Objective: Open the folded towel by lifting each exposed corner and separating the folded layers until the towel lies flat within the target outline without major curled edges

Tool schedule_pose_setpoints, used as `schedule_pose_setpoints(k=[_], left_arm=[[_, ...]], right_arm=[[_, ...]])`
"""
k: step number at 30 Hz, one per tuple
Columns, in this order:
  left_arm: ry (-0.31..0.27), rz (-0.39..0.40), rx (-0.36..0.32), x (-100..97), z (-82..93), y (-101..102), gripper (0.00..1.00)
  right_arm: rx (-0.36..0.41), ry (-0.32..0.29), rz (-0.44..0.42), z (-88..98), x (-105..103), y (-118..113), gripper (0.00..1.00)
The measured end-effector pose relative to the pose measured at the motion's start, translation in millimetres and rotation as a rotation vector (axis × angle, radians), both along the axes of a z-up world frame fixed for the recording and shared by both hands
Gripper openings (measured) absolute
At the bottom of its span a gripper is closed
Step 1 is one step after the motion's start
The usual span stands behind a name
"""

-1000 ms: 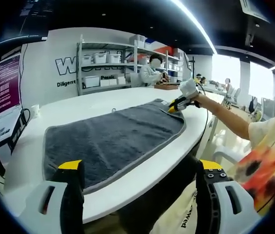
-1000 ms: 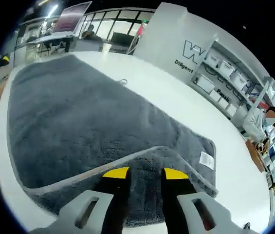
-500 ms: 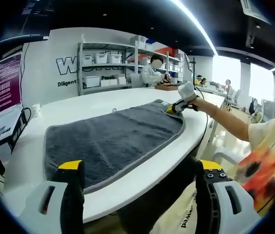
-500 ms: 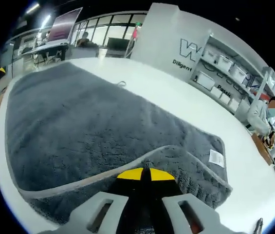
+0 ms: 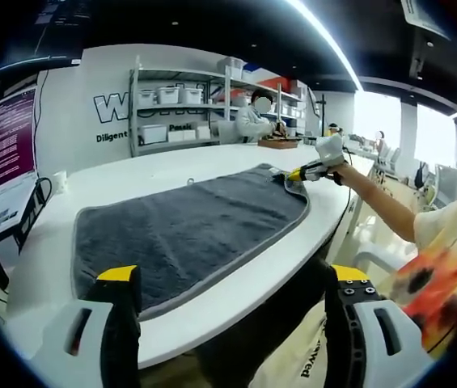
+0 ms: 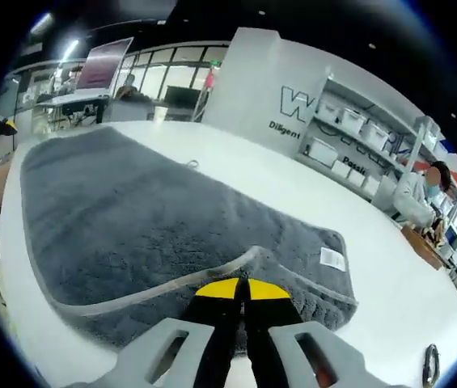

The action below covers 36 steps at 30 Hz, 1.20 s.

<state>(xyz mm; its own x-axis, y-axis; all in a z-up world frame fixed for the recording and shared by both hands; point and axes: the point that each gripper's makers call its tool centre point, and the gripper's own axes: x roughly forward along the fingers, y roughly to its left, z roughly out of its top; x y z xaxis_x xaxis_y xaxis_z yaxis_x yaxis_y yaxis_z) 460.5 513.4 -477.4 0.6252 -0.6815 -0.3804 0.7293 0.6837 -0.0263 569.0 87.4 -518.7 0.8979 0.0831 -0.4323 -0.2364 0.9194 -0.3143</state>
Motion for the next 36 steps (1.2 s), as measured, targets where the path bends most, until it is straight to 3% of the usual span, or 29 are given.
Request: schedule_pose_setpoints(k=[6,14,25,33,36], left_arm=[[0.005,-0.005,0.003,-0.6,-1.7,-2.1,0.93],[0.013,-0.008,0.007,-1.1,-4.4,-3.8,0.93],[0.02,-0.009,0.011,0.2,-5.5,-4.7,0.93],[0.029,-0.02,0.019,-0.9,-7.9,-9.8,0.93],[0.029,-0.02,0.019,-1.4,-7.7,-10.4,0.93]], right_arm=[[0.006,-0.055,-0.021,7.3,-27.8,-7.8,0.0],[0.015,-0.07,-0.051,1.8,-57.4,-20.5,0.0],[0.034,-0.062,-0.103,-10.1,-93.7,-41.3,0.0],[-0.006,-0.016,-0.094,-19.4,-109.5,-39.3,0.0],[-0.041,-0.022,-0.1,-14.1,-114.9,-40.2,0.0]])
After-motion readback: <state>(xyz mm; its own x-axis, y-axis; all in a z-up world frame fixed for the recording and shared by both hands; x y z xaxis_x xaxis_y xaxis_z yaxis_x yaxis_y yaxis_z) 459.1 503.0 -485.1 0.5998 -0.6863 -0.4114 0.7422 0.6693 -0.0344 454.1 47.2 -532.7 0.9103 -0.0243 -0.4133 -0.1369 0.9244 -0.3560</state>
